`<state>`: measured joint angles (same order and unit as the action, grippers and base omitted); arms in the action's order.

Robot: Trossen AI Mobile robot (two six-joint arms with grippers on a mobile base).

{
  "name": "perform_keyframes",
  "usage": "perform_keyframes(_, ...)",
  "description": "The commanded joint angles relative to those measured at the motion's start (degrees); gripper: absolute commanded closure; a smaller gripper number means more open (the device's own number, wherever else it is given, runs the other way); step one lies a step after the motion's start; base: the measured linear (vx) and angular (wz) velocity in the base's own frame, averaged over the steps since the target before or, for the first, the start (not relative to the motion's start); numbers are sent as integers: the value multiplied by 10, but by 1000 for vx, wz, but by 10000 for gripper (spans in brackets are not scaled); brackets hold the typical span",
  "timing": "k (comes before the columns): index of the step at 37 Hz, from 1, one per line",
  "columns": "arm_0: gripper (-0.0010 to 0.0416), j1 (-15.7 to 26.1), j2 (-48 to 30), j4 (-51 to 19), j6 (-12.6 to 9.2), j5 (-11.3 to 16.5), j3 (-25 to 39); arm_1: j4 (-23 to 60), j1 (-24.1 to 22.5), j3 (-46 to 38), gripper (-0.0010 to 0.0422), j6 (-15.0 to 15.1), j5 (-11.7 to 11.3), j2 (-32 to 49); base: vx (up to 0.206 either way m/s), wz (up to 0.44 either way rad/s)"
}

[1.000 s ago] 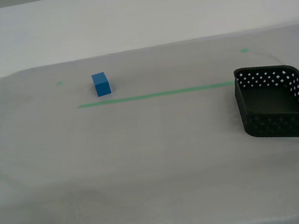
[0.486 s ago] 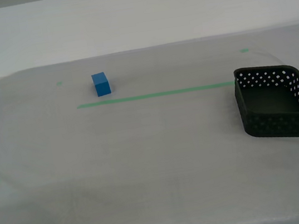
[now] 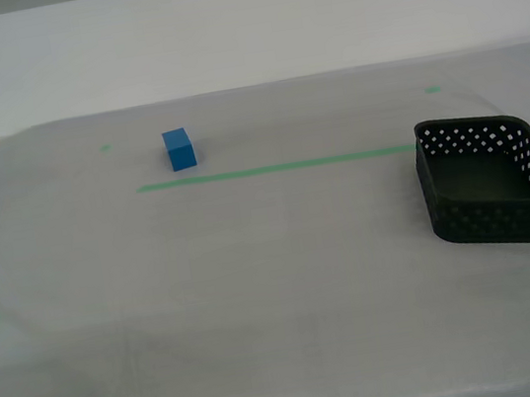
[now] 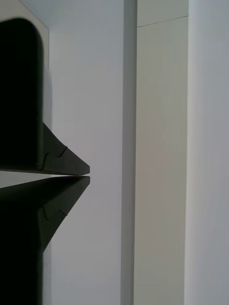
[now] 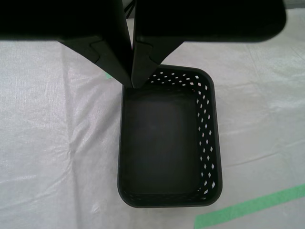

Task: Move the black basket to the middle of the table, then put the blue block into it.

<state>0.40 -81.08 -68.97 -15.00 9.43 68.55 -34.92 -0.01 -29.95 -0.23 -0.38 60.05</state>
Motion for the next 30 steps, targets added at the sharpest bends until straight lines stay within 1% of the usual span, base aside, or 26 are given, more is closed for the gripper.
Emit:
perform_keyframes(1, 406, 0, 0, -2, -1, 2, 1, -3, 0, 0, 412, 1, 0, 0, 0, 0)
perform_keyframes(23, 406, 0, 0, -1, -1, 2, 1, -3, 0, 0, 412, 1, 0, 0, 0, 0)
perform_keyframes(30, 406, 0, 0, -1, -1, -3, 0, -3, 0, 0, 412, 1, 0, 0, 0, 0)
